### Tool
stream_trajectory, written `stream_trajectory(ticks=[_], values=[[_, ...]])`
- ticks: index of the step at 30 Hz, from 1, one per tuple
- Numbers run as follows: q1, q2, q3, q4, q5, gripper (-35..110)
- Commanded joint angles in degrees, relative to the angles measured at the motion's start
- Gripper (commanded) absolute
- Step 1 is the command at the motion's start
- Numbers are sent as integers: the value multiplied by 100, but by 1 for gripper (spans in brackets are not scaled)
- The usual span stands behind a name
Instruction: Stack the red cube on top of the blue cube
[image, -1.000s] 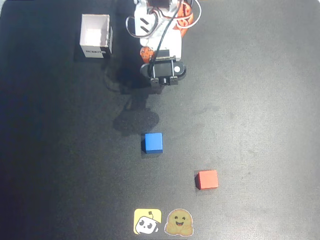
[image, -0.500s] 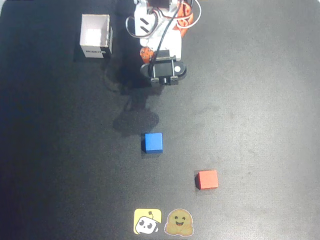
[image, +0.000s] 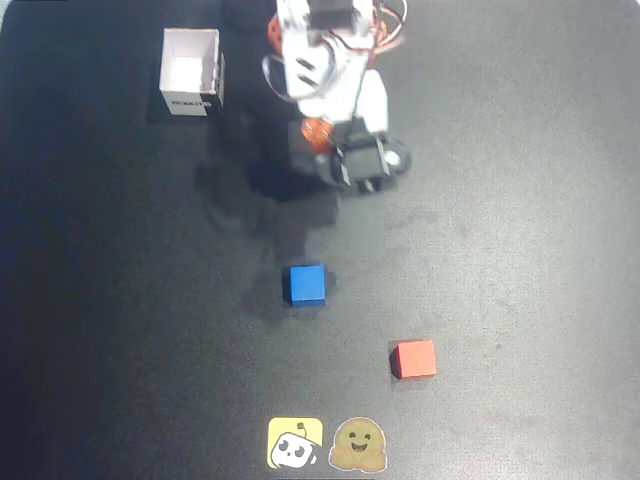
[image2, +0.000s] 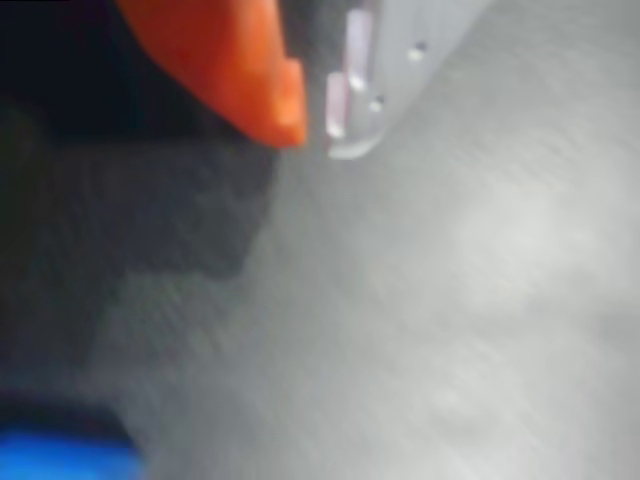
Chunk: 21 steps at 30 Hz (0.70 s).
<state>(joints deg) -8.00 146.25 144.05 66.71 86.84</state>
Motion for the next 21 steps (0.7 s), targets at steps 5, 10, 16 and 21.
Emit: stream_trajectory(ticks=[5, 10, 16, 21], values=[[-791, -1898, -1450, -624, 369, 0], [-1090, -3067, -2505, -703, 422, 0], [-1169, -4140, -3375, -844, 475, 0], [-1107, -4878, -4140, -853, 694, 0]])
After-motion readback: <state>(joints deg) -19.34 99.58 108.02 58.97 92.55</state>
